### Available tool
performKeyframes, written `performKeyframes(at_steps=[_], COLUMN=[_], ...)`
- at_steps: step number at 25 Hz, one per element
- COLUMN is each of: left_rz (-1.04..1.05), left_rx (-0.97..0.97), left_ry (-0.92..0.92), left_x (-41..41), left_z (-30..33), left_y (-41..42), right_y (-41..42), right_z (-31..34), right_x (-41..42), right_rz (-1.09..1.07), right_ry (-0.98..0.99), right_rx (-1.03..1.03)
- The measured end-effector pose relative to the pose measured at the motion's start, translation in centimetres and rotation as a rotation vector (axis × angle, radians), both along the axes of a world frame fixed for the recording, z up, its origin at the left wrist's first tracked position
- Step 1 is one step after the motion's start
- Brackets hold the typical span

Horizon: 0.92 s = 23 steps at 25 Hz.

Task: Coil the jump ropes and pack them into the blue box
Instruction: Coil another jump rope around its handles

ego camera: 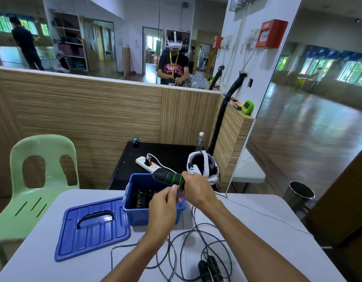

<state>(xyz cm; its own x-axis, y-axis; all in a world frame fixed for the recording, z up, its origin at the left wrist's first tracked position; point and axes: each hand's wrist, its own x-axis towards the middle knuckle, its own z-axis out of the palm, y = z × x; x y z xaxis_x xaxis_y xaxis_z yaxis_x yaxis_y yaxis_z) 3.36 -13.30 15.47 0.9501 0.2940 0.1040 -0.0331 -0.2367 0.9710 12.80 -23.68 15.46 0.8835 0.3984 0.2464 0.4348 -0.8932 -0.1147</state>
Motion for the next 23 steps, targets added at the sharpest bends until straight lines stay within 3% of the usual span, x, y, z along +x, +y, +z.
performKeyframes(at_steps=[2,4,8,10,12,14,17,21,23], left_rz=[-0.081,-0.166,-0.018,-0.044,-0.225,-0.379,-0.319,-0.554,-0.504], left_rx=[-0.294,-0.406,0.173,0.277,0.315,0.486,0.660,0.694,0.898], left_ry=[0.183,0.225,-0.120,-0.186,-0.102,-0.054,-0.047,0.090,0.163], left_x=[0.2,0.2,0.0,0.0,0.0,0.0,1.9,3.5,3.8], left_z=[0.5,0.7,0.2,-0.8,-2.5,-4.1,-4.2,-2.7,-2.4], left_y=[0.4,0.6,0.4,0.7,1.9,3.3,5.3,7.0,8.0], right_y=[0.0,-0.1,0.5,0.7,0.5,0.2,0.5,0.3,0.2], right_z=[0.0,0.3,1.2,1.7,2.2,2.6,2.8,3.5,3.8], right_x=[0.0,0.0,0.0,0.1,0.2,0.1,-0.9,-2.2,-2.8], right_rz=[0.007,0.017,0.023,0.012,-0.003,0.028,0.137,0.249,0.298], right_ry=[0.000,0.006,-0.008,-0.002,-0.009,-0.003,0.038,0.138,0.154], right_rx=[-0.039,-0.081,-0.099,-0.084,-0.044,-0.022,-0.063,-0.044,-0.033])
